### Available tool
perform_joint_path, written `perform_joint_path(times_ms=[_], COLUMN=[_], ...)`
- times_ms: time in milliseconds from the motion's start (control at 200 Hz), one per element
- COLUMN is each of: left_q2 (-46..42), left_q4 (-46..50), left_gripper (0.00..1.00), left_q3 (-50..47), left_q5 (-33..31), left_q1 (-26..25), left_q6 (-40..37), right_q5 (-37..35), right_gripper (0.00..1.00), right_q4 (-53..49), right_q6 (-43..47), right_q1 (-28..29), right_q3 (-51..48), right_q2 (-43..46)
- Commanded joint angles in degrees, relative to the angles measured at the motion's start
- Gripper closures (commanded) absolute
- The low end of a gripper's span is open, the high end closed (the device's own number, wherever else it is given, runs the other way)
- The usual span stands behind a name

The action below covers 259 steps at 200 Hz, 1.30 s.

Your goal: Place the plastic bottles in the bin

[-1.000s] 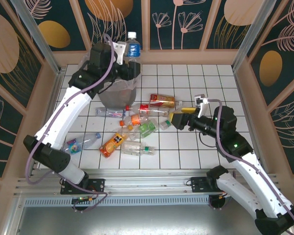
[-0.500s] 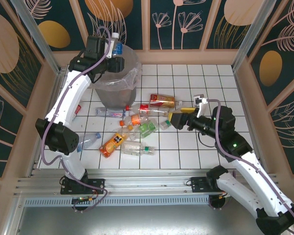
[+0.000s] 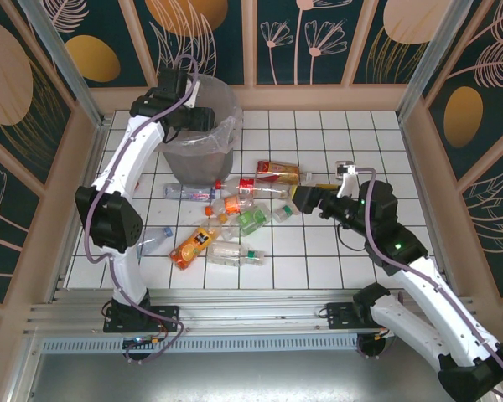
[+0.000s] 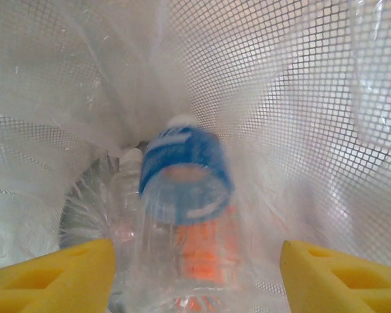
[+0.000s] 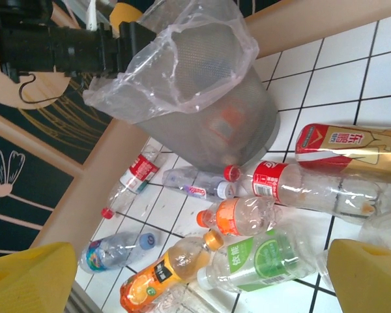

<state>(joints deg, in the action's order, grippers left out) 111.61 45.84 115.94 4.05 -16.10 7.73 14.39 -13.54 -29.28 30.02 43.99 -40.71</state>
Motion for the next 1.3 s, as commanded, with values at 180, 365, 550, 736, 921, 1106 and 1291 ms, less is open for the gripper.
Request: perform_joint_path(times_ms=[180,365,550,736,921,1106,1291], left_q2=[-1.7,-8.2,-19.2,-30.7,-39.8,-46.5,-49.2], left_q4=[0.7,-3.9,-11.4,-18.7,-22.8,-31.6,-41.2], left_gripper=[0.26,0.21,0.08,0.02,0.01,0.01,0.01], left_q3=[2.7,1.1,-8.0,-21.7,-33.9,-48.3,-59.8], left_q5=[1.3,4.3,11.6,20.6,24.7,31.2,33.2], left_q1=[0.4,0.4,0.3,0.0,-4.0,-9.1,-14.9], left_q6=[0.9,1.6,1.2,3.4,5.2,11.8,16.6], right_q5=[-8.4,-13.8,-16.8,-17.6,-16.4,-16.6,-16.4], right_gripper=[0.01,0.01,0.12,0.18,0.17,0.14,0.14], right_q4=[-0.9,-3.6,-4.4,-5.6,-5.9,-4.4,-2.4], right_q6=[1.1,-0.7,-5.2,-9.9,-14.4,-16.4,-17.3], right_q1=[0.6,0.5,0.3,-1.3,-5.5,-7.8,-8.4], right_q3=[-0.8,0.4,1.4,2.0,1.3,0.1,0.8], right_q2=[-0.6,-2.8,-7.7,-13.0,-18.3,-22.8,-28.1])
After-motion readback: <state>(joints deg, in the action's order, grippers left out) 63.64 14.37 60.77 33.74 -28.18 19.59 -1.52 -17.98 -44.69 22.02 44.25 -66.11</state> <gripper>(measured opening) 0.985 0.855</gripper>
